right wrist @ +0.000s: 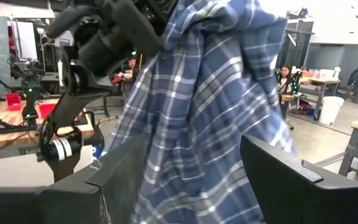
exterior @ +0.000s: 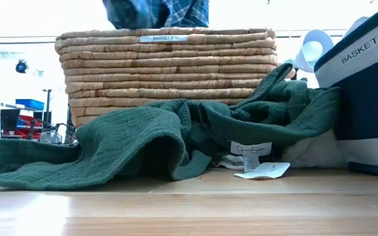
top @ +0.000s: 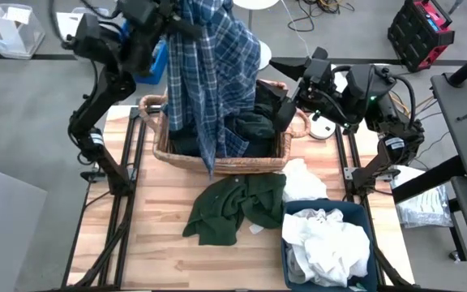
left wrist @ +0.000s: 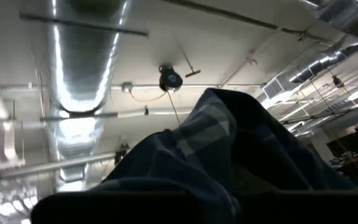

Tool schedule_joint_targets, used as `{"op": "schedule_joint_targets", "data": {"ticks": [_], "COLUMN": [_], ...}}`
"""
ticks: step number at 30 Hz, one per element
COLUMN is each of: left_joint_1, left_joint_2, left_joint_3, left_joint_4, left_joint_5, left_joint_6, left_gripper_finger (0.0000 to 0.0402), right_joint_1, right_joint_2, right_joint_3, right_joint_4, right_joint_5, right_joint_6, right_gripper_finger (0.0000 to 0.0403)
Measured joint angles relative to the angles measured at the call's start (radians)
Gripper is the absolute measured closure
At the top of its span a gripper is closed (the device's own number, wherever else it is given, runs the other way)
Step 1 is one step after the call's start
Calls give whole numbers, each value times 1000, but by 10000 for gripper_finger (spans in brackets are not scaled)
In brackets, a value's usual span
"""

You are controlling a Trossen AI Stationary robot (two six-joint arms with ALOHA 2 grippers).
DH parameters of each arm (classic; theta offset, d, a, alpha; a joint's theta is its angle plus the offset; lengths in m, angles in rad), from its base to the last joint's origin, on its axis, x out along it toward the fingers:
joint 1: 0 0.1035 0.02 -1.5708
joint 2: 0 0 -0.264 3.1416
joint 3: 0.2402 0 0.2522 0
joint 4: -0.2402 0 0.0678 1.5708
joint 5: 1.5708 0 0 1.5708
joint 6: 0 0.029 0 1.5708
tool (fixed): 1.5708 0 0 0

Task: Sort clothes
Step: Put the blue checkered polo shirt into the brown laundry basket

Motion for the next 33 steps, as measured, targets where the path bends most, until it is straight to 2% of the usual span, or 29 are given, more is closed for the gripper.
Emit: {"op": "schedule_joint_targets", "data": {"ticks": [1, 3, 8, 12, 17, 21, 24, 28, 33], "left_joint_1": [11, 29, 67, 68, 79, 64, 51, 50, 50], "left_joint_2": [4, 13, 27, 21, 18, -3, -27, -49, -48], "left_joint_3": [0, 0, 0, 0, 0, 0, 0, 0, -2], "left_joint_4": [4, 10, -86, -201, -290, -472, -684, -908, -1118], "left_joint_5": [21, -3, -261, -381, -446, -446, -352, -83, 110], "left_joint_6": [24, 59, 41, 15, -7, -185, -400, -655, -725], "left_gripper_finger": [401, 401, 401, 401, 401, 401, 401, 401, 401], "right_joint_1": [0, 0, 0, 0, -2, -2, -2, -7, -7], "right_joint_2": [0, 1, 1, 1, 3, 3, 3, 3, 3], "right_joint_3": [0, 0, 0, 0, 0, 0, 0, 0, 0], "right_joint_4": [0, -1, -26, -60, -61, -61, -77, -114, -116], "right_joint_5": [0, 2, 8, 33, 49, 49, 49, 50, 51], "right_joint_6": [0, 0, 0, 0, 0, 0, 3, 25, 26], "right_gripper_finger": [141, 140, 148, 154, 148, 142, 140, 146, 155]}}
